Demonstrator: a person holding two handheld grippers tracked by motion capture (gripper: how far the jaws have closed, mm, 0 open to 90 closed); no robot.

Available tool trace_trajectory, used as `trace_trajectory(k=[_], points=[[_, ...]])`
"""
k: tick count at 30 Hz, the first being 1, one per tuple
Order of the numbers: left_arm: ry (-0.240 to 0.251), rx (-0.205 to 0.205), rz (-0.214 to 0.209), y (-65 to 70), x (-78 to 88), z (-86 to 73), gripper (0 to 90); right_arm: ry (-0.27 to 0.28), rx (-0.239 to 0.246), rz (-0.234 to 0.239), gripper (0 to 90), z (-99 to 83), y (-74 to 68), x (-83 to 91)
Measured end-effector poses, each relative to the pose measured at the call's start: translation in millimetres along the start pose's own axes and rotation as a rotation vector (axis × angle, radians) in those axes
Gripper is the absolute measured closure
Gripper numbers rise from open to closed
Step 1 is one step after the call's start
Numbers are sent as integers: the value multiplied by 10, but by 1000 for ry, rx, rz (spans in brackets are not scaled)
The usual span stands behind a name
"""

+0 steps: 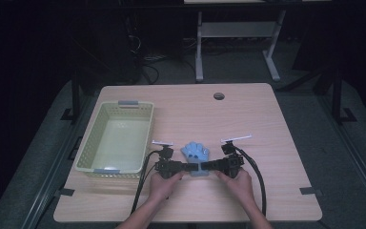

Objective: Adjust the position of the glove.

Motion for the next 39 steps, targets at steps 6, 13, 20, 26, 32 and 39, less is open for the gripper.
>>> trace_trajectory(k=[6, 13, 20, 26, 32, 39], points=[[8, -12, -1, 8, -5, 15, 682, 16, 6, 6, 724, 3, -15, 16], [10, -27, -11, 32, 12, 37, 682, 30, 7, 19, 732, 14, -34, 39], [28, -35, -26, 95, 56, 71, 682, 47, 11, 26, 738, 37, -104, 85], [37, -68, -30, 207, 89, 143, 680, 70, 5, 43, 738, 113, -161, 157], [44, -85, -40, 290, 137, 219, 679, 86, 15, 54, 737, 190, -228, 211], [50, -116, -44, 362, 230, 284, 679, 98, 31, 73, 736, 262, -328, 240]])
Point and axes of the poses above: each handheld gripper's, and its own axes: x roughly backward along the jaws, z roughly out of its top, y roughly to its right, the point moved 8 cm from there along -x, roughly forward along the jaws, and after that the axes turned 13 degrees about y, right-handed, at the moved point
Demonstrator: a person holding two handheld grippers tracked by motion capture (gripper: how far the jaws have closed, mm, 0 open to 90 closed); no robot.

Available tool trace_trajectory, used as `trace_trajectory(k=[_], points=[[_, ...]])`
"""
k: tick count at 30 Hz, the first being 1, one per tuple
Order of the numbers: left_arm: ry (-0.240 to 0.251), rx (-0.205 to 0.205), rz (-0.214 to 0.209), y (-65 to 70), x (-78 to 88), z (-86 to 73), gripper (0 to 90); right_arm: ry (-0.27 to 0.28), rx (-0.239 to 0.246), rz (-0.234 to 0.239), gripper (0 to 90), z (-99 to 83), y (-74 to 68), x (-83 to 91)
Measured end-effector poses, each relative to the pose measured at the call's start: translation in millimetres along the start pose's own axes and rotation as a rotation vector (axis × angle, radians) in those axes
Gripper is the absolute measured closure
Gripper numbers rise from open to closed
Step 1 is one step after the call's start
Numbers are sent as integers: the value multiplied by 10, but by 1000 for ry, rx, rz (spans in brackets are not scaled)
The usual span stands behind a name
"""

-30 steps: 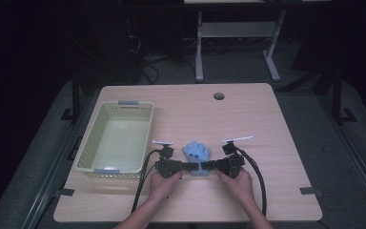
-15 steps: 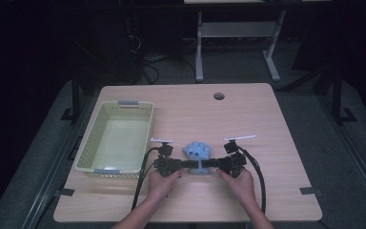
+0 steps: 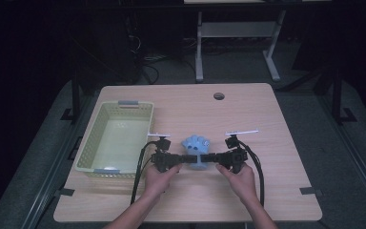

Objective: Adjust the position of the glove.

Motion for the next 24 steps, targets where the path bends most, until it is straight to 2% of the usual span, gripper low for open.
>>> trace_trajectory(k=[2, 9, 17, 21, 24], points=[[1, -17, 5, 22, 26, 29, 678, -7, 6, 6, 735, 36, -45, -5], [15, -37, -3, 77, 110, 147, 678, 12, 23, 24, 734, 136, -136, -12], [23, -23, -15, 59, 206, 209, 678, 7, 36, 34, 734, 201, -229, -60], [23, -23, -12, 52, 240, 225, 678, -3, 27, 44, 733, 212, -250, -93], [27, -18, -17, 53, 270, 254, 678, -4, 40, 47, 733, 246, -278, -106]])
Point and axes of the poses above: each handheld gripper's, and its own axes: x roughly backward along the jaws, z roughly out of its top, y roughly to its right, the point moved 8 cm from there along -x, roughly forward along the jaws, and after that the axes turned 13 degrees about y, right-handed, at the moved point
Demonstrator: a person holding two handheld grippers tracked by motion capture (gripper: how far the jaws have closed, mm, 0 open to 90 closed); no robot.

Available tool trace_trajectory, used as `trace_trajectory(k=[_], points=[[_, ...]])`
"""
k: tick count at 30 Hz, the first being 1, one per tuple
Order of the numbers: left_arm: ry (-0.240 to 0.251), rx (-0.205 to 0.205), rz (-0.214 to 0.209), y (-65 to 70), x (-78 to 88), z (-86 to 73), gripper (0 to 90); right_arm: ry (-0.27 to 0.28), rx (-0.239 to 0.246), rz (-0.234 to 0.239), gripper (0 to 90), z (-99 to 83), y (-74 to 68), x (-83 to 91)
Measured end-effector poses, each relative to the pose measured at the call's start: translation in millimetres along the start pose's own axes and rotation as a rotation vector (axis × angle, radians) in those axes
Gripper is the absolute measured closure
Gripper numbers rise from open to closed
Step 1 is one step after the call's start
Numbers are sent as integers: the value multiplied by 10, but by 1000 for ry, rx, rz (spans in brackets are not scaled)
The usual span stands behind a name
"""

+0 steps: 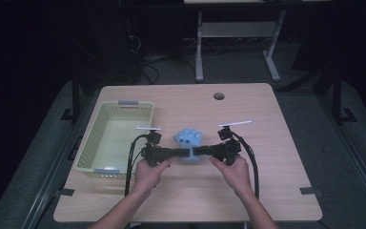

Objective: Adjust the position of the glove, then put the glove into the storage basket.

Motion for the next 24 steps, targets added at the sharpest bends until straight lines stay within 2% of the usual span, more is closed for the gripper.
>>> trace_trajectory(k=[7, 12, 24], points=[[6, -7, 4, -14, 70, 65, 677, 2, -3, 12, 733, 48, -61, -56], [4, -12, 13, -45, 98, 73, 677, -9, 13, 1, 733, 56, -80, -105], [21, -7, 7, -48, 179, 122, 677, -15, 23, 10, 733, 108, -156, -162]])
Point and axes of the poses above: each handheld gripper's, and its own axes: x roughly backward along the jaws, z roughly out of its top, y roughly to its right, the point moved 8 cm from there along -x, roughly forward along the jaws, and after that the axes turned 13 degrees about y, right-handed, at the moved point
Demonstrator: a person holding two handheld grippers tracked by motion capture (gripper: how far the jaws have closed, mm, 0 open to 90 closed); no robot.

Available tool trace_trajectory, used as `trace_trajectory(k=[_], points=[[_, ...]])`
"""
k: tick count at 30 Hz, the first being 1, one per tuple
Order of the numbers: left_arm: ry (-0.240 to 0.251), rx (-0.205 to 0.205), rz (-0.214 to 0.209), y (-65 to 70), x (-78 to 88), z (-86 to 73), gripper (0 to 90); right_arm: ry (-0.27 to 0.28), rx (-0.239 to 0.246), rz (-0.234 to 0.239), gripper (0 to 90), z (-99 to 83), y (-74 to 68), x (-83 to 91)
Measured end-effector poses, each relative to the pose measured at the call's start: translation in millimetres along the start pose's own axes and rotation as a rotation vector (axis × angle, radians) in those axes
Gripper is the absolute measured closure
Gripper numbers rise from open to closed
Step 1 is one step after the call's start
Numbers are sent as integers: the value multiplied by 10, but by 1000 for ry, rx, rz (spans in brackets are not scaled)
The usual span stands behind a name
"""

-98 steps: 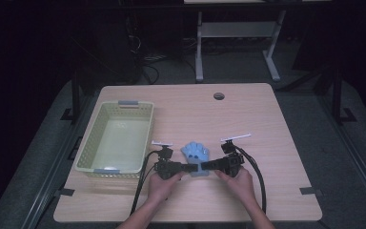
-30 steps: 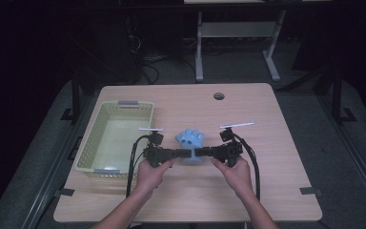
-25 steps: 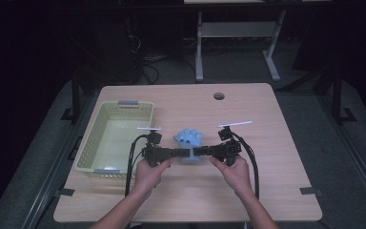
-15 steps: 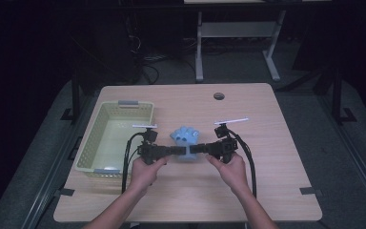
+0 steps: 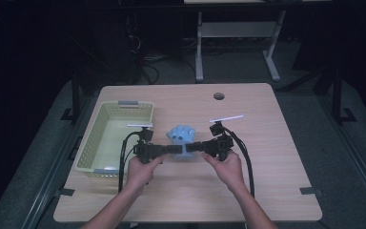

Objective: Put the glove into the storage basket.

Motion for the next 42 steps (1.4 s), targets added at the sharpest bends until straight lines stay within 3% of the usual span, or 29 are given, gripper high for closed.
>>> trace_trajectory(k=[11, 21, 26, 35, 42], points=[[25, -4, -10, 35, 142, 121, 678, 23, -10, 43, 732, 79, -120, -38], [51, -10, -13, 23, 335, 272, 682, 38, 20, 65, 733, 208, -271, -150], [59, 20, -30, -12, 463, 360, 699, 39, 43, 82, 733, 294, -393, -261], [58, 6, -35, -106, 666, 468, 710, 29, 65, 98, 733, 361, -512, -435], [57, 21, -29, -208, 820, 533, 713, 16, 65, 121, 733, 392, -600, -605]])
Point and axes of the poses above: each handheld gripper's, and its own axes: x roughly backward along the jaws, z roughly out of its top, y roughly to its right, the point moved 8 cm from there along -x, roughly forward along the jaws, and after that the axes turned 13 degrees about y, right-handed, at the moved point
